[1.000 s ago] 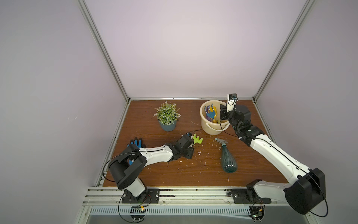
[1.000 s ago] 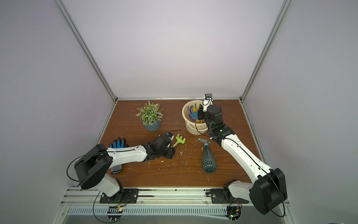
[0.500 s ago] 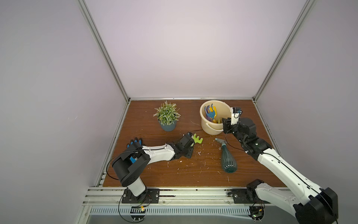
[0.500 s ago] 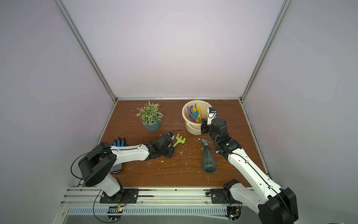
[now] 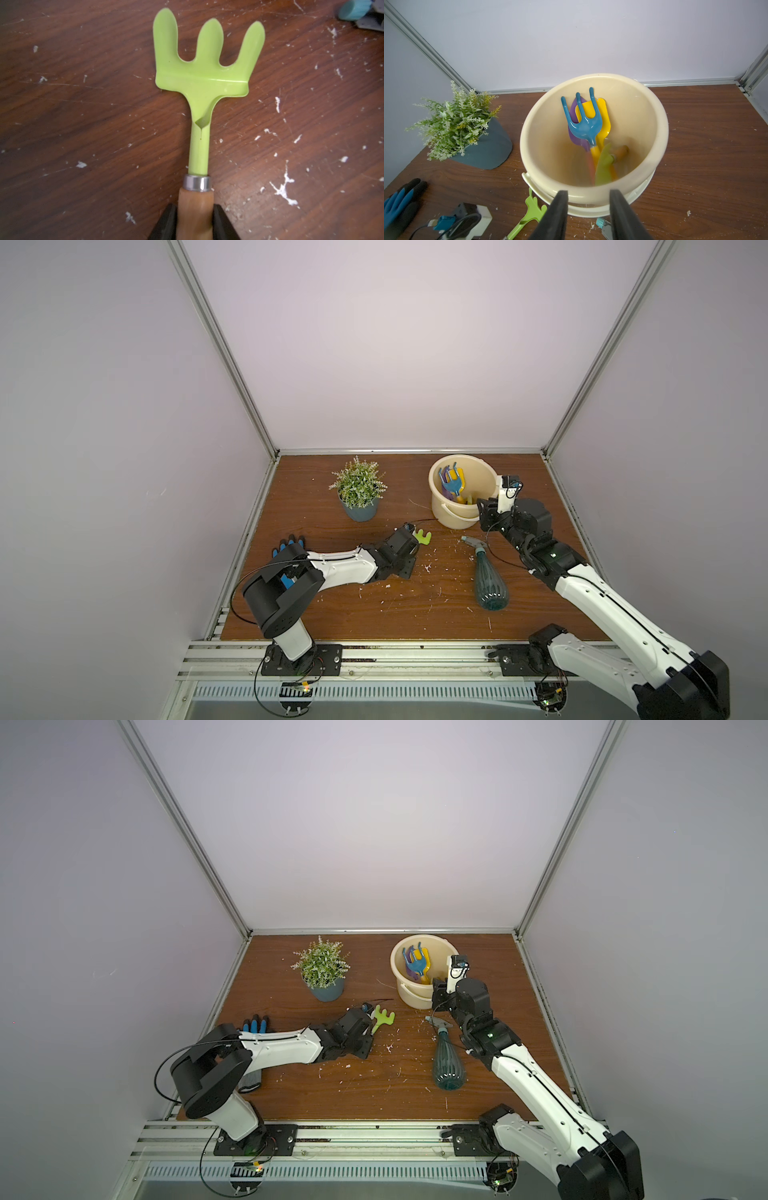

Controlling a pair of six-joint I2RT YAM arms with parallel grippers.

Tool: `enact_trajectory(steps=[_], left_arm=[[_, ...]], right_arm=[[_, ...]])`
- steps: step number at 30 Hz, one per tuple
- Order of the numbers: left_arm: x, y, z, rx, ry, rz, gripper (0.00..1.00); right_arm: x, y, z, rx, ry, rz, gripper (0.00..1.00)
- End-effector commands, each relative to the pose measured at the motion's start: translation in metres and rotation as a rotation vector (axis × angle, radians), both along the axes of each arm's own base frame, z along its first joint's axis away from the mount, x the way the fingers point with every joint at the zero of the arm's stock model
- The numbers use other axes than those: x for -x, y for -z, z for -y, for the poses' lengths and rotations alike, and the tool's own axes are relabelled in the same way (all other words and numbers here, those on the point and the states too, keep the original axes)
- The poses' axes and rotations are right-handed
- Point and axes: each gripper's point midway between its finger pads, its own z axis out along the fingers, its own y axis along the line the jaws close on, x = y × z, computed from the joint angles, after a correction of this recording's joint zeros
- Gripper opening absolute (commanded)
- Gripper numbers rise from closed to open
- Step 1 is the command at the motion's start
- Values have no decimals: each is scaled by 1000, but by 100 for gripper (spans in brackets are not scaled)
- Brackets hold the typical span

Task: Organize the gardening tools
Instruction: Pick up the gardening tool from the center of the board.

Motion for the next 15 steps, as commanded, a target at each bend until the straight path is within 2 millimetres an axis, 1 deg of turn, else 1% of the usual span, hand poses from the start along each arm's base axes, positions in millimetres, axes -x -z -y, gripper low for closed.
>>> enact_trajectory(steps=[1, 4, 6, 9, 12, 15], left_arm=[[2, 2, 0, -27, 8, 0, 30], [2, 1, 1, -23, 11, 3, 26], [2, -1, 2, -20, 13, 6, 23], [-1, -10, 2, -15, 8, 27, 18], [-8, -27, 4, -8, 3, 68, 15], [-16, -56, 10, 29, 2, 119, 14]], right_arm=[[2, -9, -2, -43, -8, 23, 39], [3, -7, -3, -48, -12, 17, 39], [3, -6, -3, -53, -13, 15, 39], [3, -6, -5, -67, -22, 11, 39], [3, -8, -8, -80, -34, 7, 39], [4, -13, -14, -103, -61, 8, 45]])
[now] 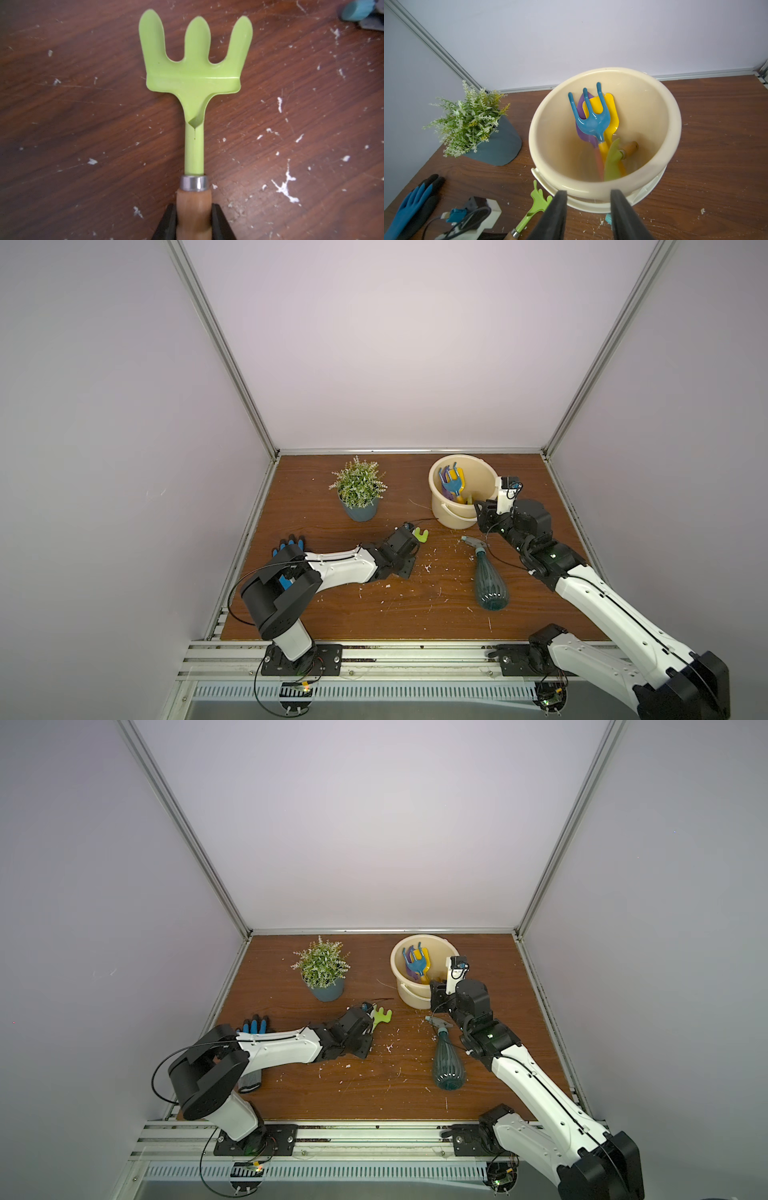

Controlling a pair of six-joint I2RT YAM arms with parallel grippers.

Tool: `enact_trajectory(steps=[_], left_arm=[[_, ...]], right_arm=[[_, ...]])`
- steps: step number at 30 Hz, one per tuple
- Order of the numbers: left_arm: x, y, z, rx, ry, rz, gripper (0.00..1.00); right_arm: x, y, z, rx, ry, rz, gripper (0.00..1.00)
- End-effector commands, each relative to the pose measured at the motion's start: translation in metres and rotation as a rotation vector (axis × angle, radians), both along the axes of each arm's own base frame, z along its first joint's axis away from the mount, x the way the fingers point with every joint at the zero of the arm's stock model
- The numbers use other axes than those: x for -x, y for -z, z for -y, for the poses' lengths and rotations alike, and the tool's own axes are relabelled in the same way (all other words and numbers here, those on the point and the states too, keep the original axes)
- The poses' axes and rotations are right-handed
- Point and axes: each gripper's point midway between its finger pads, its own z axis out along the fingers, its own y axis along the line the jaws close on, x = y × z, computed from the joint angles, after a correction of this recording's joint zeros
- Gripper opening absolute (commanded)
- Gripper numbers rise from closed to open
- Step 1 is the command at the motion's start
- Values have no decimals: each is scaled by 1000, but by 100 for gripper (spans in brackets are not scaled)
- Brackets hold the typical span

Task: Organize the gardening tools
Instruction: Pick up the gardening tool from the center of the board.

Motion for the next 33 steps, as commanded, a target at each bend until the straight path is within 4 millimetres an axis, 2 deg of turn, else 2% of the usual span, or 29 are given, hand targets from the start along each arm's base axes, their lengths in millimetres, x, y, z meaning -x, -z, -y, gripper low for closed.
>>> enact_trajectory(steps=[1, 3, 8, 16, 22, 33], left_arm=[[-16, -53, 13, 63, 4, 113, 13], [-20, -75, 17, 95, 4, 158, 13], [-27, -127, 21, 169, 8, 253, 13], [-23, -195, 26, 358, 31, 391, 14], [-15, -221, 39, 451, 88, 419, 14], [-4, -247, 59, 595, 165, 428, 15]], right_arm=[[1, -18, -10, -67, -43, 27, 47], [1, -22, -16, -94, -75, 30, 52], [3, -34, -39, -184, -185, 35, 55], [14, -55, -85, -365, -432, 34, 56], [23, -72, -109, -471, -583, 39, 57], [23, -86, -124, -553, -661, 51, 56]])
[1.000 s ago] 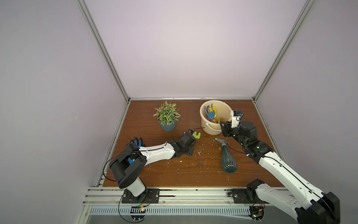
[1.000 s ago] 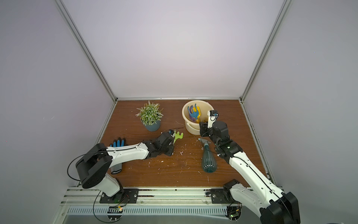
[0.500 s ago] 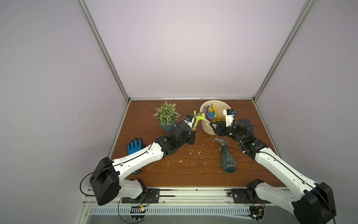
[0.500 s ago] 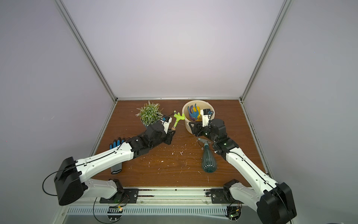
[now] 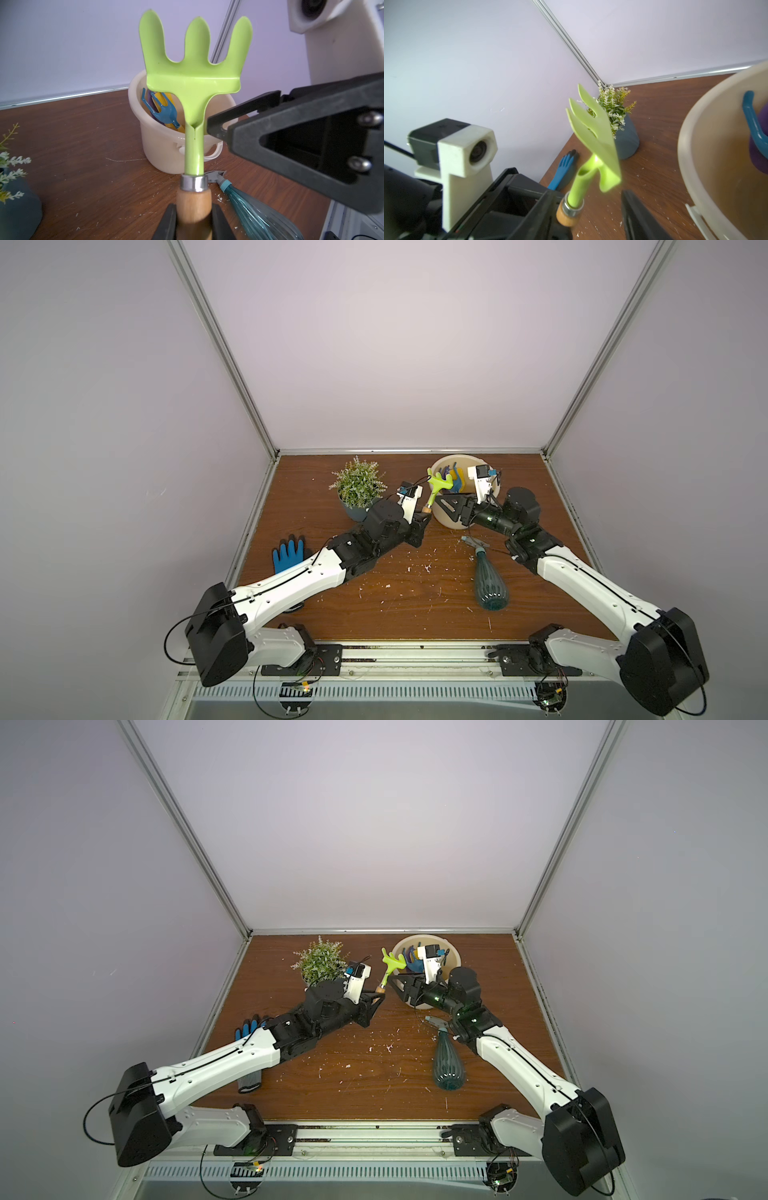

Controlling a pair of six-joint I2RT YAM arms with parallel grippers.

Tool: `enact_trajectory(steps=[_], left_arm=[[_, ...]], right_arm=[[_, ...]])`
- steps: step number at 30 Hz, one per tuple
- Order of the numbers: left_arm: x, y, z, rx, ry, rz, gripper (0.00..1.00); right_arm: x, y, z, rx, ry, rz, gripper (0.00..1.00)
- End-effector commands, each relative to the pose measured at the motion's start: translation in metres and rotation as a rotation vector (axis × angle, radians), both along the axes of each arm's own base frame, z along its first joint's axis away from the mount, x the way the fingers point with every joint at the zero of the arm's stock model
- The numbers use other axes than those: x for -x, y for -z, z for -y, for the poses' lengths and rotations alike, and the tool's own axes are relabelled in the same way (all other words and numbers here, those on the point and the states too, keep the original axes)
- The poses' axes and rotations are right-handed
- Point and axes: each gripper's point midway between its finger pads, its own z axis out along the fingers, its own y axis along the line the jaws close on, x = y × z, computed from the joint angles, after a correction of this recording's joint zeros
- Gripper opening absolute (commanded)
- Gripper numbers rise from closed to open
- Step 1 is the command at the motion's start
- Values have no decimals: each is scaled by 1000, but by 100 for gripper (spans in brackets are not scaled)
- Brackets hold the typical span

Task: Organize the gardening tools
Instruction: Pick up the gardening tool from the center of the board, then place the gardening tool in the container.

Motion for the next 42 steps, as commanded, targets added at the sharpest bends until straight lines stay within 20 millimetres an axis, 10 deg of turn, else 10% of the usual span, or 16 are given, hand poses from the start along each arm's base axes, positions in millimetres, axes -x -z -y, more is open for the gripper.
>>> enact_trajectory(steps=[1, 6, 13, 18, 26, 42], left_arm=[[8, -26, 13, 93, 60, 41, 15], [12, -25, 20, 107, 86, 38, 15], [11, -25, 20, 99, 81, 45, 16], [6, -16, 18, 72, 49, 30, 40], [2, -2, -1, 15, -38, 21, 61], [2, 38, -49, -71, -190, -62, 64]], right_arm=[[6, -43, -9, -94, -60, 91, 56], [5, -47, -12, -101, -72, 97, 49], [-4, -41, -10, -82, -34, 85, 15], [-15, -38, -6, -38, 17, 80, 6], [-43, -58, 10, 79, 144, 147, 4], [-131, -66, 89, 459, 649, 265, 4]])
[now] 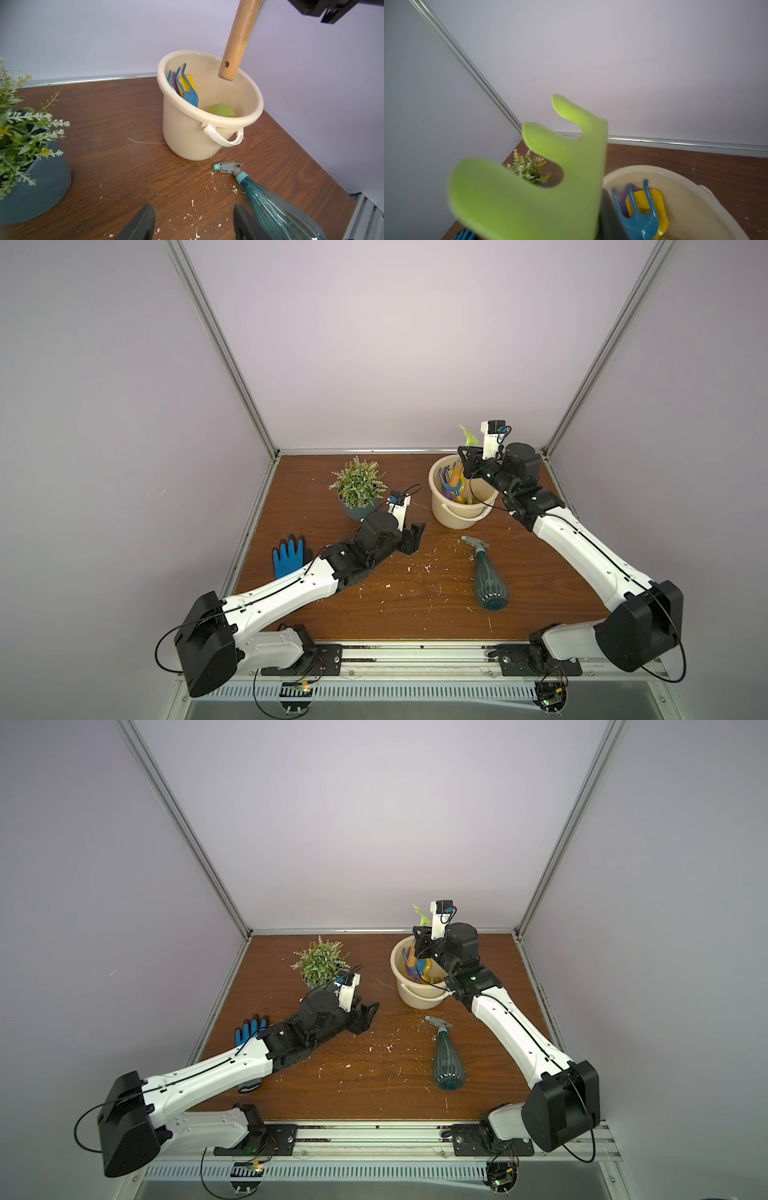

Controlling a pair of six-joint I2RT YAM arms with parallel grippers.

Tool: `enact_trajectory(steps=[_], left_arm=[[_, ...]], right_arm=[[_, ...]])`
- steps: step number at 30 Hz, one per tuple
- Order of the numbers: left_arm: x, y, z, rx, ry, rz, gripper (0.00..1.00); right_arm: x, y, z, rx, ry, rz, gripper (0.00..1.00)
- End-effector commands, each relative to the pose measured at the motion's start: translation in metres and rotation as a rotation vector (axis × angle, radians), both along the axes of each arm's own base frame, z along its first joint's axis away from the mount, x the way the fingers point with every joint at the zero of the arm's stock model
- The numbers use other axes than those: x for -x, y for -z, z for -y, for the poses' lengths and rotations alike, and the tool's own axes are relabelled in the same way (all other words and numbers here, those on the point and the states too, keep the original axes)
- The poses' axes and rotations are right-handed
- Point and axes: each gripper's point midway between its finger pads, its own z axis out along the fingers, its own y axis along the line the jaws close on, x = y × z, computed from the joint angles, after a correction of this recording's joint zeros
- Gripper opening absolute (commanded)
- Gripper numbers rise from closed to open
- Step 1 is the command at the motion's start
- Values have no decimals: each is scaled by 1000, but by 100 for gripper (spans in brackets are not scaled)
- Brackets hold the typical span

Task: Organize the gardening tools
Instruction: Place the gardening tool in the container.

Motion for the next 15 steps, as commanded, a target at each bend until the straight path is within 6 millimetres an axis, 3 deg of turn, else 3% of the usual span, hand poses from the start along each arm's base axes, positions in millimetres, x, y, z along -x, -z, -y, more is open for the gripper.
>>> enact_trajectory(steps=[1, 15], left_arm=[[-2, 9, -15, -24, -61, -26, 64], [0, 23, -27, -54, -94, -54, 64]], right_arm=[[-15, -9, 25, 109, 147, 62, 4], [-51, 77, 38, 305, 256, -24, 4]])
